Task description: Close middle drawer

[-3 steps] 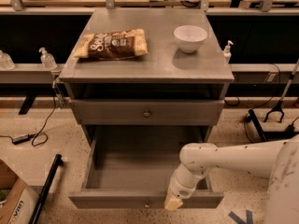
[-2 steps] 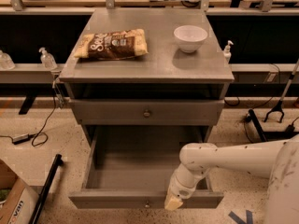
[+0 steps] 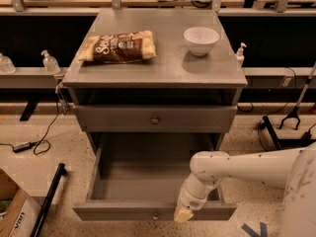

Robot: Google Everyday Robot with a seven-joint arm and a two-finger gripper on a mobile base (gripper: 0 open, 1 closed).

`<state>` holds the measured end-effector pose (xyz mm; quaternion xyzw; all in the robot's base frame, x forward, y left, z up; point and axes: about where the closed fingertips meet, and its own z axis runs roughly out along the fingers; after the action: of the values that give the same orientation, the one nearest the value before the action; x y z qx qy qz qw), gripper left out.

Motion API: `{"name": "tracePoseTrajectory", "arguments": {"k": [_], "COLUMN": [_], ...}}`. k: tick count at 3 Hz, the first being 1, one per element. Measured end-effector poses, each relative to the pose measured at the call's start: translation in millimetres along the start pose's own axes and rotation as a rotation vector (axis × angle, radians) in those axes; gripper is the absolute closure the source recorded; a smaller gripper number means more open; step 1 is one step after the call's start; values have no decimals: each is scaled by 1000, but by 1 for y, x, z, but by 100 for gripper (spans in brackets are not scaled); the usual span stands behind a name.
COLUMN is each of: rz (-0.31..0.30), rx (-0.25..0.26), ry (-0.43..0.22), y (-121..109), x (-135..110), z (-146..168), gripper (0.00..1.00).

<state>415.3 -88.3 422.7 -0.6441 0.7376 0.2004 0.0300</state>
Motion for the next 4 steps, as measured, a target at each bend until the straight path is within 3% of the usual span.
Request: {"name": "tracePoseTrajectory", "arguments": {"k": [4], "rz": [0], "rx": [0], "ry": [0], "y": [0], "x": [0], "z": [0], "gripper": [100]}}
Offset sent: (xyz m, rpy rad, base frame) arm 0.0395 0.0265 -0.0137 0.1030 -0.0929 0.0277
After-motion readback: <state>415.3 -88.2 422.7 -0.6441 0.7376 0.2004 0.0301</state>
